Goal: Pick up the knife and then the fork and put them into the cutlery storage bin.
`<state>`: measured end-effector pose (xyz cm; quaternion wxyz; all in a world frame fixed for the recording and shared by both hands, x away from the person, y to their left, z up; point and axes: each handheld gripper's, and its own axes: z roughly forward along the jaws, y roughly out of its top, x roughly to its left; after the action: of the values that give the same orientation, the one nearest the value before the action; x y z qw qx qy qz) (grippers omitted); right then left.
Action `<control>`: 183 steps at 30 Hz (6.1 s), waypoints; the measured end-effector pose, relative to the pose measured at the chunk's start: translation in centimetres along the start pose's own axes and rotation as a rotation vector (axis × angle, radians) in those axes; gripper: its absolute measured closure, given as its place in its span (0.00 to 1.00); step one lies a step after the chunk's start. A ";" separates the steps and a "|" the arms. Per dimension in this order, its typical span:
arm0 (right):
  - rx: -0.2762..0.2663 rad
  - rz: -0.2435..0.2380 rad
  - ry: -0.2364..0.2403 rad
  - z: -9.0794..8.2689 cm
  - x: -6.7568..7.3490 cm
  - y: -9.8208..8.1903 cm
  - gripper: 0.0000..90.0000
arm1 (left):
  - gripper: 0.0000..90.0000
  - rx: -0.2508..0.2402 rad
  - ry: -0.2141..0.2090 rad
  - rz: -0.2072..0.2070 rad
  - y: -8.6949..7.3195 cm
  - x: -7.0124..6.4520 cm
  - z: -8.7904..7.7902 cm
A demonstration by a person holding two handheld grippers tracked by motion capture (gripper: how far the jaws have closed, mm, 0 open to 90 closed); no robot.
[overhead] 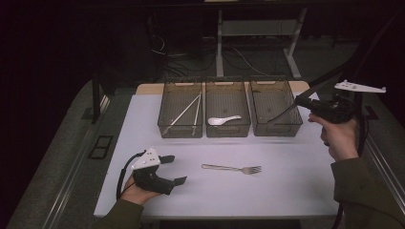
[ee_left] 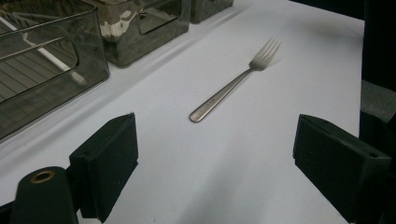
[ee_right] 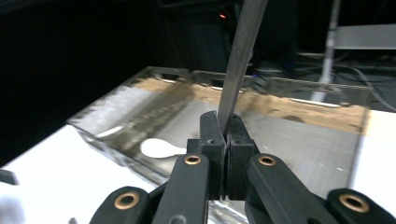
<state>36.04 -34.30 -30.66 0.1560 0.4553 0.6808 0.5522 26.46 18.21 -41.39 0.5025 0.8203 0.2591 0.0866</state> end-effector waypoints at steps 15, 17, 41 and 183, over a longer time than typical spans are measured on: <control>0.150 -0.059 -0.180 0.4 -3.5 1.0 0.98 | 0.14 0.026 -0.023 0.008 -0.1 0.0 0.6; 0.185 -0.068 -0.200 0.6 -3.8 1.0 0.98 | 0.14 0.031 -0.025 0.009 -0.2 -0.1 0.6; 0.315 -0.085 -0.227 7.0 -5.0 1.2 0.98 | 0.15 0.043 -0.044 0.025 -0.1 0.0 0.8; 0.295 -0.088 0.286 6.1 8.6 -11.2 0.43 | 0.94 0.267 -0.108 0.309 8.0 -2.9 12.5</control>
<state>30.77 -23.46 -40.21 0.0133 0.3602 0.7886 0.4983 31.67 4.11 -40.08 0.3833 0.9130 0.1122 0.0834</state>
